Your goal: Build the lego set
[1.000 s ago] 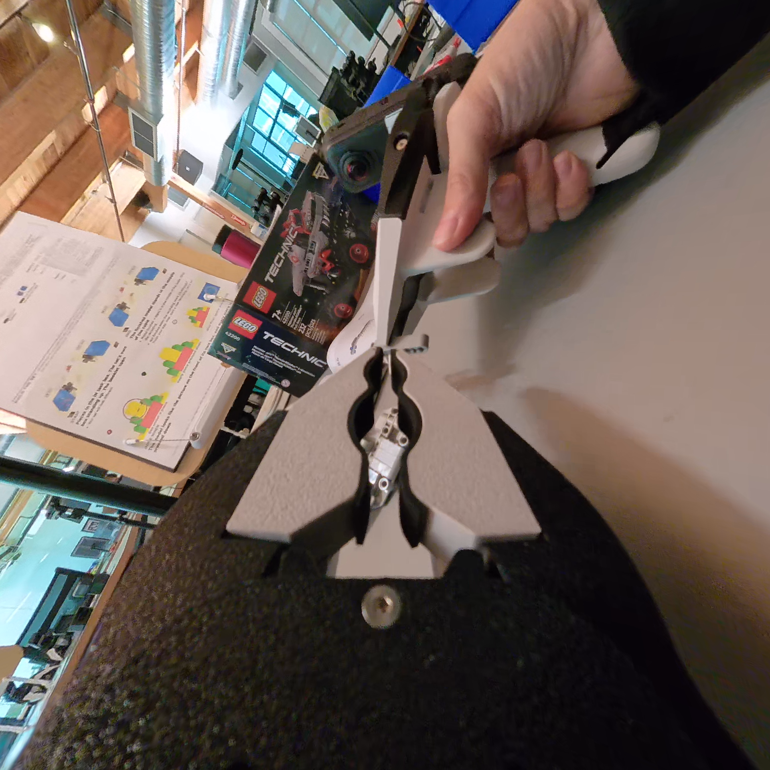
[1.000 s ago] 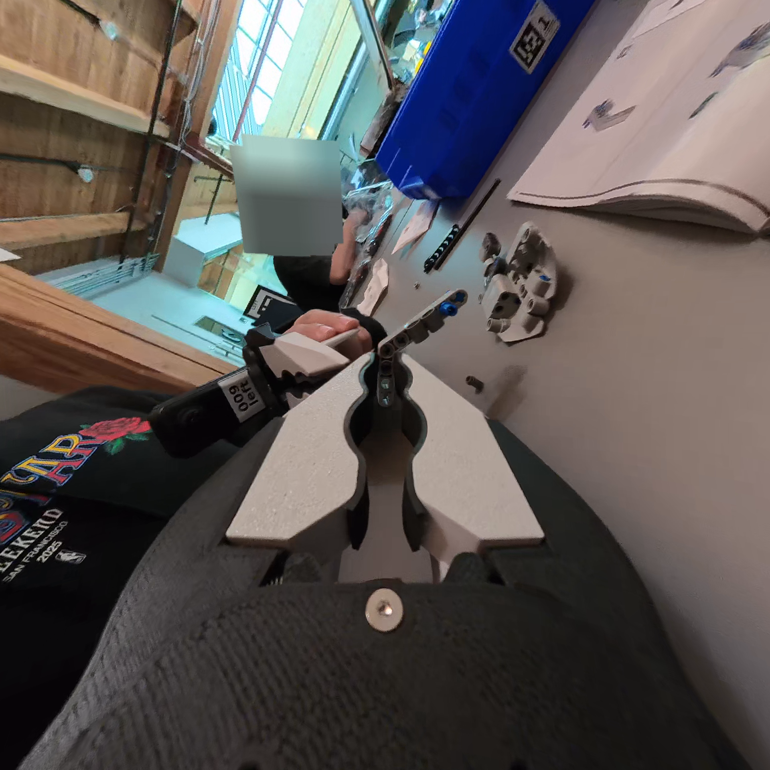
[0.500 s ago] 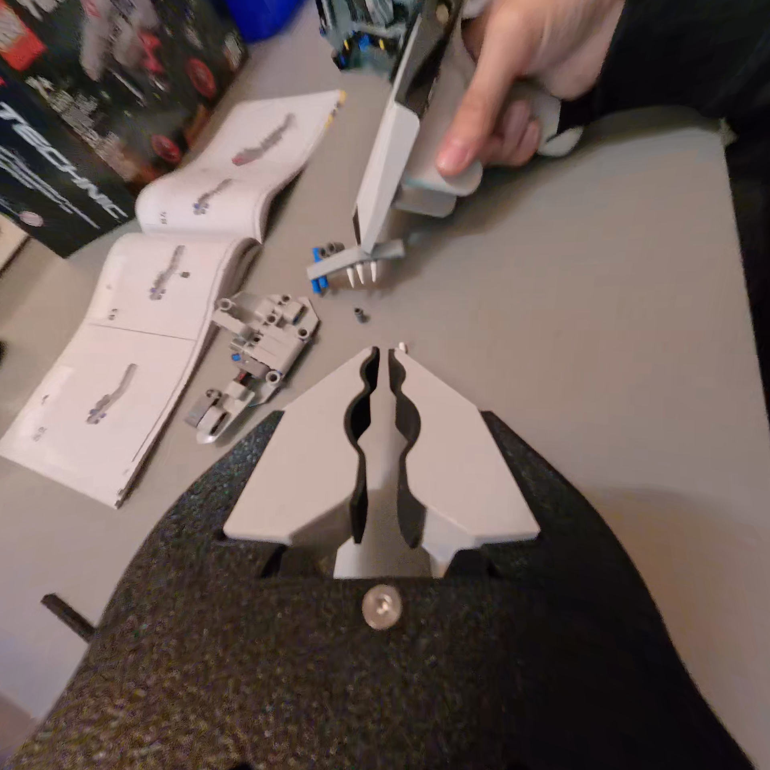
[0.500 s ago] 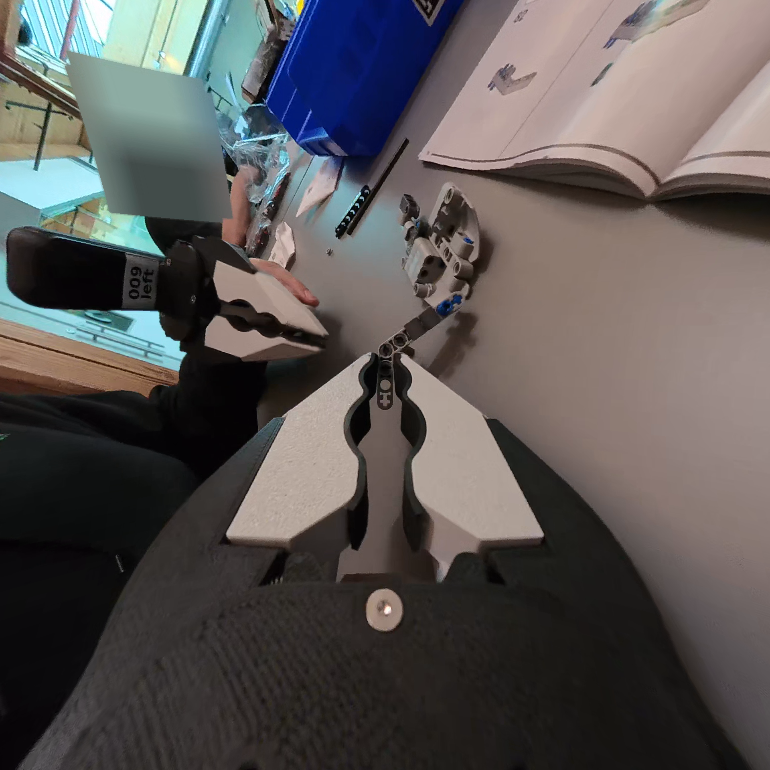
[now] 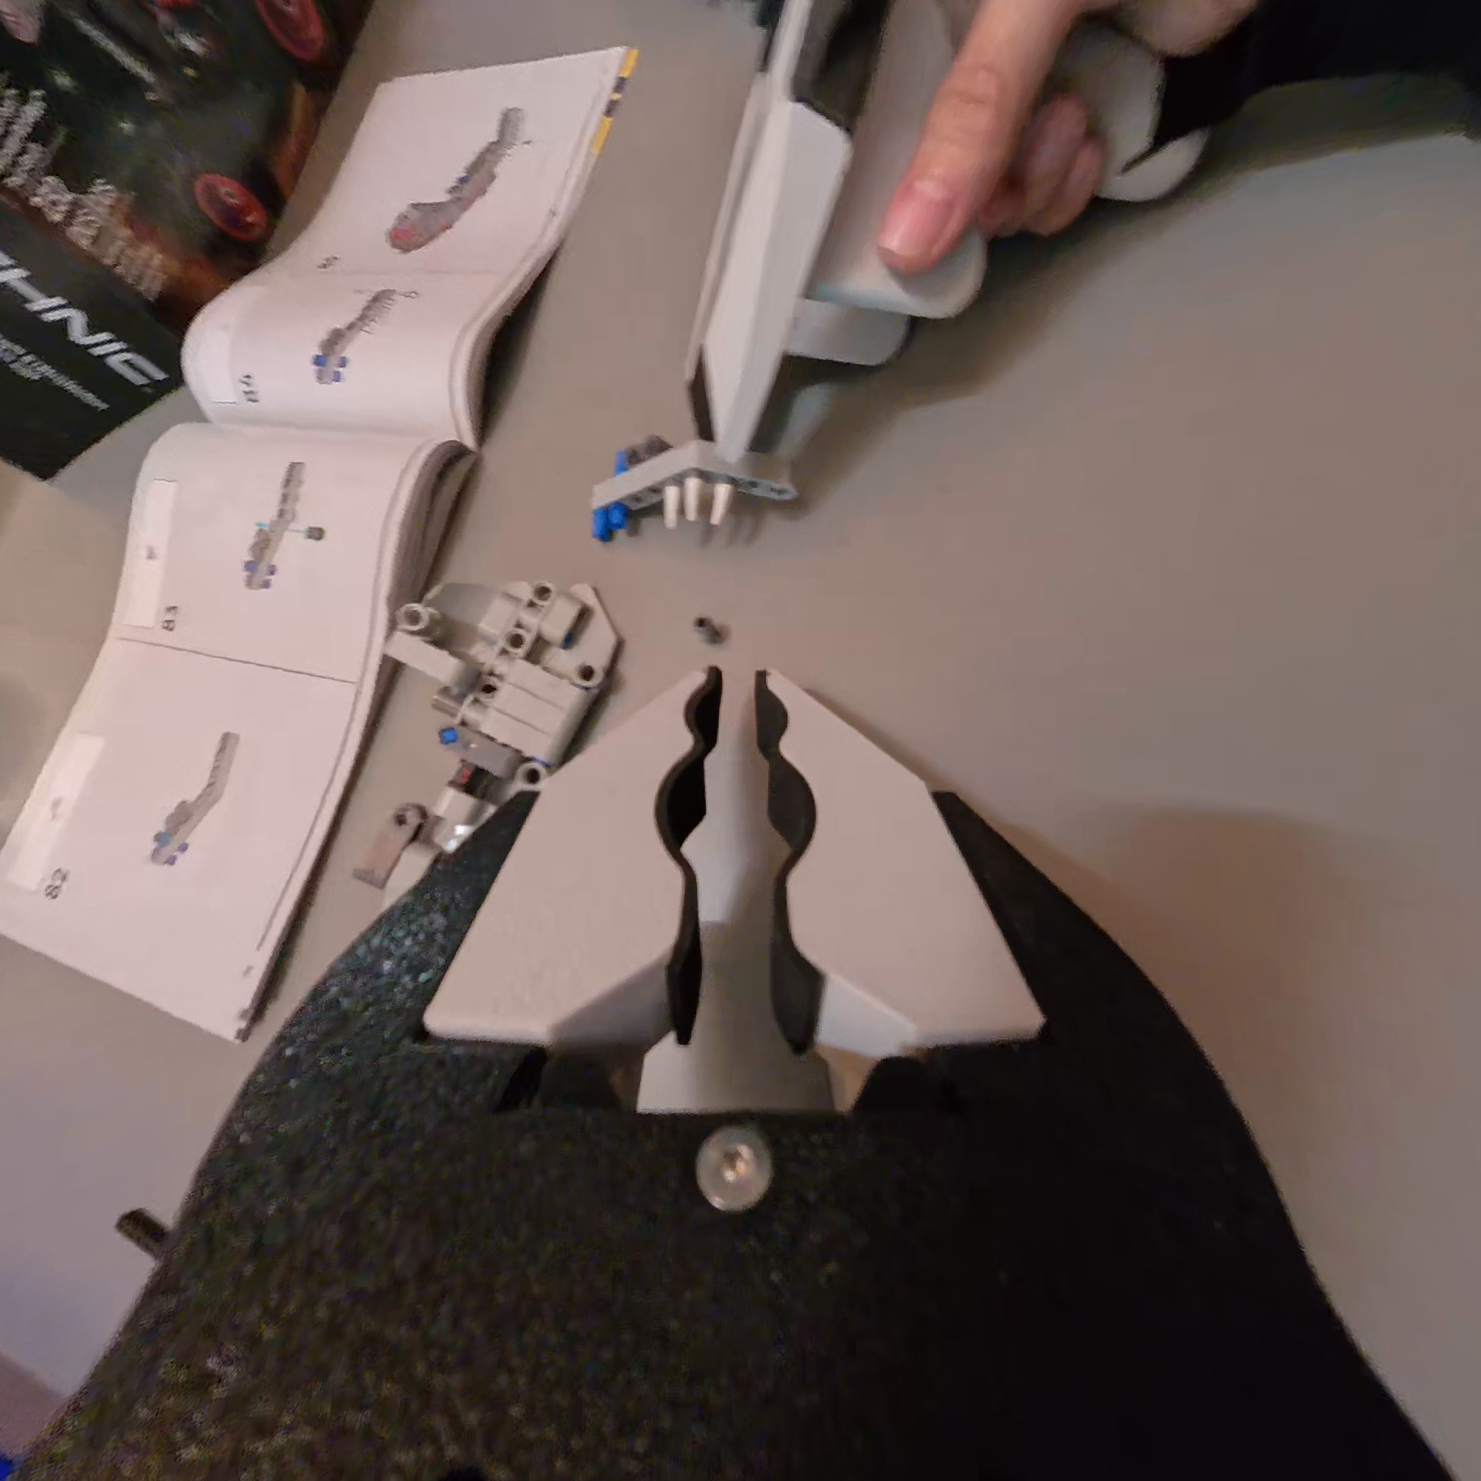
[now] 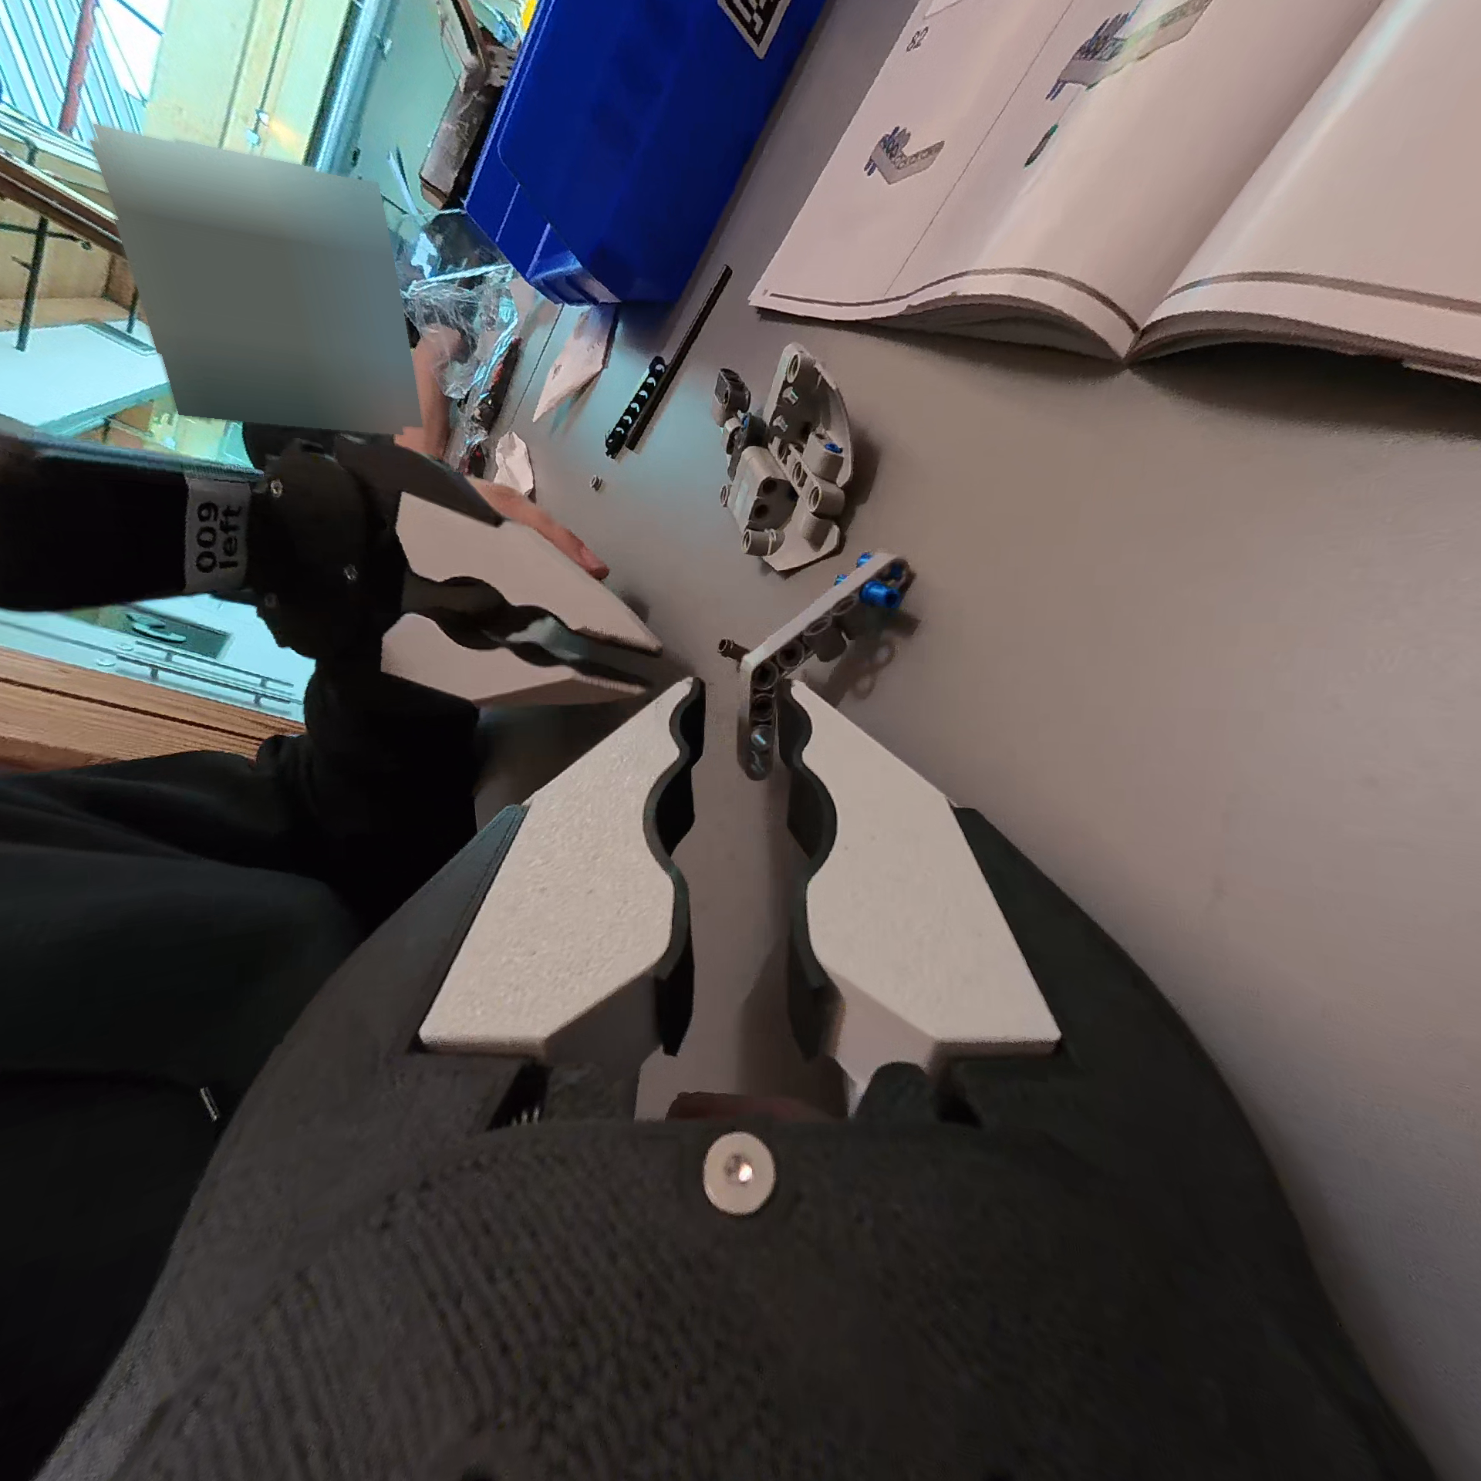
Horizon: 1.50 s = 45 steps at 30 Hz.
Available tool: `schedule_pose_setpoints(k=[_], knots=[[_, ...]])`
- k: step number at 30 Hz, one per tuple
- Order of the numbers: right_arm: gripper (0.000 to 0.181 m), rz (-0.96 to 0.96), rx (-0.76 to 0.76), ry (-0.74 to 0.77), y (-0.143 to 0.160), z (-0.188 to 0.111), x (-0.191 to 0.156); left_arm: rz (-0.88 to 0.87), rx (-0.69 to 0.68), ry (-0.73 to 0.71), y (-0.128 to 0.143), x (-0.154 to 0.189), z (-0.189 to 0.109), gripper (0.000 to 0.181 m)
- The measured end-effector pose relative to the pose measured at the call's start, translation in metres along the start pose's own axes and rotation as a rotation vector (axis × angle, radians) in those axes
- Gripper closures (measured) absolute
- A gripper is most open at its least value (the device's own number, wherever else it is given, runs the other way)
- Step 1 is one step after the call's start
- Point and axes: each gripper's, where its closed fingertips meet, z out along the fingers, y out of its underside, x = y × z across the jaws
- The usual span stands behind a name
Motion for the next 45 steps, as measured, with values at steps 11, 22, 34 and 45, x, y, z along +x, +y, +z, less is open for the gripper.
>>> schedule_pose_setpoints(k=[11, 22, 34, 45], knots=[[0.163, 0.000, 0.027, 0.015, 0.000, -0.011, 0.003, -0.108, -0.048, 0.062, -0.003, -0.007, 0.027, 0.172], [0.156, -0.014, 0.015, 0.002, -0.001, -0.020, 0.006, -0.113, 0.056, 0.009, -0.014, -0.008, 0.020, 0.179], [0.128, -0.132, 0.057, 0.178, -0.005, -0.031, 0.011, -0.040, 0.212, -0.025, -0.036, -0.001, 0.010, 0.179], [0.152, -0.903, 0.231, 0.369, -0.010, -0.027, -0.066, -0.409, 0.790, 0.187, -0.102, 0.003, -0.049, 0.179]])
